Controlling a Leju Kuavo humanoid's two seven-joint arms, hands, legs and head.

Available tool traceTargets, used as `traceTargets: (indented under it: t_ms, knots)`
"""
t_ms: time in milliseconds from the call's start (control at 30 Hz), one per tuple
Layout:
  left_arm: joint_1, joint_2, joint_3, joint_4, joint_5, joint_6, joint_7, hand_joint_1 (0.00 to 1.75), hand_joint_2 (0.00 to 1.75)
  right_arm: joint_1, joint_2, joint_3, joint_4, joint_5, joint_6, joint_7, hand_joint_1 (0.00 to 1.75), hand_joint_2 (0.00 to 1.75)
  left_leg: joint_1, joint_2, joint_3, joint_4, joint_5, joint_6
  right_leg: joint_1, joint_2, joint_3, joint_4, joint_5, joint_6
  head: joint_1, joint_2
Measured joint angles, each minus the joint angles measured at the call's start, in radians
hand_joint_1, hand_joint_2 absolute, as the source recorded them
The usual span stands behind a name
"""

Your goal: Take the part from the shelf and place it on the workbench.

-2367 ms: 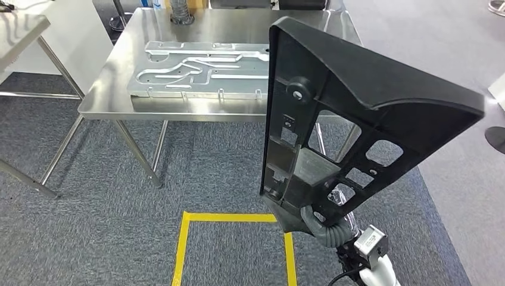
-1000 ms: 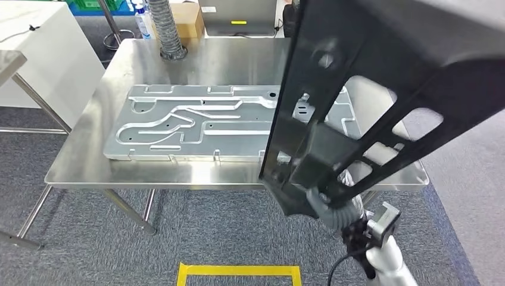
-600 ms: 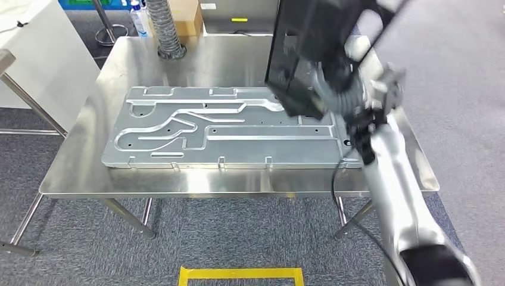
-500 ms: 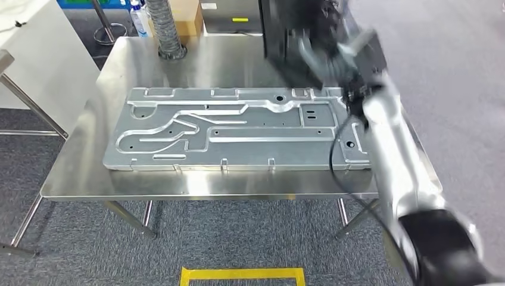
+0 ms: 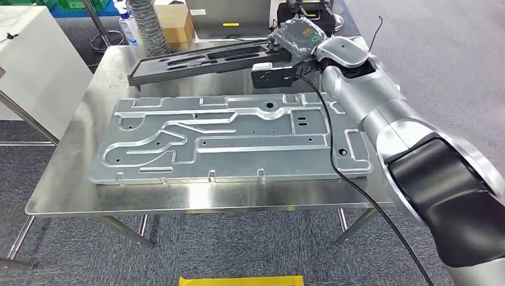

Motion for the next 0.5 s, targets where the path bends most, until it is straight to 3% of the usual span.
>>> traceTargets:
  t_ms: [67, 100, 133, 200, 267, 333, 433, 500]
  knots:
    - [0.002, 0.000, 0.001, 0.000, 0.001, -0.001, -0.001, 0.00, 1.75, -0.001, -0.014, 0.022, 0.038, -0.009, -0.004, -0.006, 0.83, 0.87, 0.004, -0.002, -0.068, 0.126, -0.035, -0.002, 0.002, 0.002, 0.007, 0.000, -0.006, -0.004, 0.000, 0.000]
    - [0.003, 0.000, 0.002, 0.000, 0.001, -0.002, 0.000, 0.00, 1.75, -0.001, -0.022, 0.032, 0.054, -0.015, -0.005, -0.011, 0.41, 0.44, 0.006, -0.002, -0.089, 0.157, -0.032, -0.002, 0.003, 0.004, 0.011, 0.000, -0.010, -0.005, 0.000, 0.000]
    - [0.004, 0.000, 0.003, 0.000, 0.001, -0.002, 0.002, 0.00, 1.75, -0.001, -0.031, 0.040, 0.066, -0.020, -0.005, -0.015, 0.00, 0.00, 0.006, -0.002, -0.094, 0.150, -0.010, 0.001, 0.003, 0.006, 0.016, 0.001, -0.014, -0.004, 0.000, 0.000]
    - [0.004, 0.000, 0.004, 0.000, 0.000, -0.003, 0.011, 0.00, 1.75, -0.001, -0.050, 0.050, 0.081, -0.029, -0.005, -0.022, 0.00, 0.00, 0.005, -0.003, -0.058, 0.040, 0.070, 0.011, 0.003, 0.011, 0.028, 0.000, -0.023, -0.002, 0.000, 0.000]
    - [0.003, 0.000, 0.004, 0.000, -0.001, -0.007, 0.024, 0.00, 0.87, -0.003, -0.071, 0.057, 0.091, -0.037, -0.005, -0.026, 0.00, 0.00, -0.002, -0.002, -0.012, -0.070, 0.119, 0.021, 0.004, 0.013, 0.034, -0.001, -0.030, 0.004, 0.000, 0.000]
    - [0.002, 0.000, 0.004, 0.000, -0.002, -0.010, 0.033, 0.00, 0.00, -0.005, -0.089, 0.064, 0.103, -0.045, -0.005, -0.028, 0.00, 0.00, -0.008, -0.002, 0.010, -0.111, 0.112, 0.027, 0.004, 0.013, 0.031, -0.004, -0.030, 0.015, 0.000, 0.000]
    - [0.002, 0.000, 0.005, 0.000, 0.000, -0.009, 0.046, 0.00, 0.00, -0.008, -0.100, 0.067, 0.118, -0.061, -0.003, -0.028, 0.00, 0.00, -0.004, -0.001, 0.028, -0.147, 0.108, 0.035, 0.002, 0.008, 0.027, 0.003, -0.039, 0.030, 0.000, 0.000]
    - [-0.001, 0.000, 0.006, 0.000, 0.001, -0.005, 0.060, 0.00, 0.00, -0.013, -0.097, 0.067, 0.124, -0.070, 0.000, -0.029, 0.00, 0.00, -0.002, 0.005, 0.041, -0.163, 0.111, 0.041, 0.002, -0.001, -0.012, 0.083, -0.081, 0.037, 0.000, 0.000]
